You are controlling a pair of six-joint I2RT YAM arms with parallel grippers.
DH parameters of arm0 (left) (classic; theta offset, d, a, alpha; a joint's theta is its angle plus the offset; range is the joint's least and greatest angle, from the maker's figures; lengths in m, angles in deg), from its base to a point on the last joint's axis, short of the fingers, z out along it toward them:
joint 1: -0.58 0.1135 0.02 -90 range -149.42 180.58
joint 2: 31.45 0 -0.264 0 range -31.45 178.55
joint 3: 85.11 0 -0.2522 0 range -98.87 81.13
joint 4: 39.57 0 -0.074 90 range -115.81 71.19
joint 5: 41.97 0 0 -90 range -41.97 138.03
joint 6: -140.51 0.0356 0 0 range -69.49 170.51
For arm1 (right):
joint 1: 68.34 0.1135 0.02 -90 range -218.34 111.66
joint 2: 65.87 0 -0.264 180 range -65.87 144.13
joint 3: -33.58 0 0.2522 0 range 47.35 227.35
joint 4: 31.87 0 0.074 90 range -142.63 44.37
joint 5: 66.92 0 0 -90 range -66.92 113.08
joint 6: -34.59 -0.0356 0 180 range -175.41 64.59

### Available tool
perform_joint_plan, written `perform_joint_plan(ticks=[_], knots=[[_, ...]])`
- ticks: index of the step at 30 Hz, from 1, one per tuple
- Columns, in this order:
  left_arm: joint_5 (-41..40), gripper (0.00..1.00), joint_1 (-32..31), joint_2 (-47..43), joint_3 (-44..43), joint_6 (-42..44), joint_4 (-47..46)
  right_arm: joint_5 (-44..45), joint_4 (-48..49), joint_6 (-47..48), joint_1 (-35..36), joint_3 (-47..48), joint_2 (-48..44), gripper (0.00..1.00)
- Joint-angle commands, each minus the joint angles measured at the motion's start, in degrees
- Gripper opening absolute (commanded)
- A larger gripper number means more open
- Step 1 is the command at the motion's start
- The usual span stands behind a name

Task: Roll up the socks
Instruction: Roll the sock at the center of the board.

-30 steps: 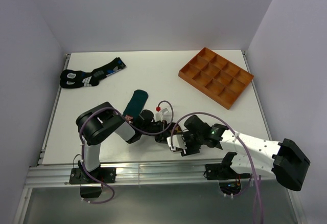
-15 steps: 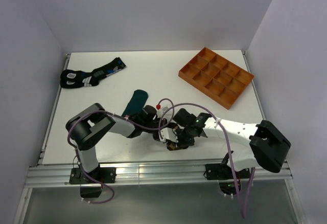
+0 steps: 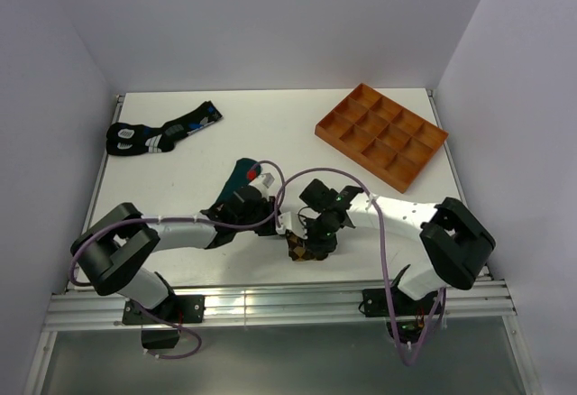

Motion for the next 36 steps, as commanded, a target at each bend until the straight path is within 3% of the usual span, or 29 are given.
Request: perform_joint_plan(ticks=[1, 6, 11, 21, 27, 36], knots=[[-7.33, 0.20, 0.02, -3.91, 1.87, 1.90, -0.62, 0.36, -3.63, -1.19, -0.68, 2.11, 2.89, 0.09], [-9.45, 0.17, -0.16, -6.29, 6.53, 1.11, -2.02, -1.13, -8.28, -0.67, -1.91, 6.16, 6.66, 0.09], [-7.17, 0.19, -0.68, -3.31, 8.99, 0.67, -9.83, -0.16, -9.26, -0.76, -2.44, 9.06, 8.87, 0.09], [-1.80, 0.16, -2.27, 8.64, 3.99, -0.21, -17.05, -4.64, -18.21, 0.47, -3.76, 17.92, 17.56, 0.09], [-1.36, 0.14, -2.36, 11.55, 4.95, -2.75, -21.18, -9.64, -22.43, -0.75, -8.41, 24.25, 24.06, 0.09], [-6.10, 0.22, -2.36, 4.18, 15.84, -5.66, -29.61, -10.36, -23.24, -3.39, -11.67, 26.82, 30.32, 0.09]])
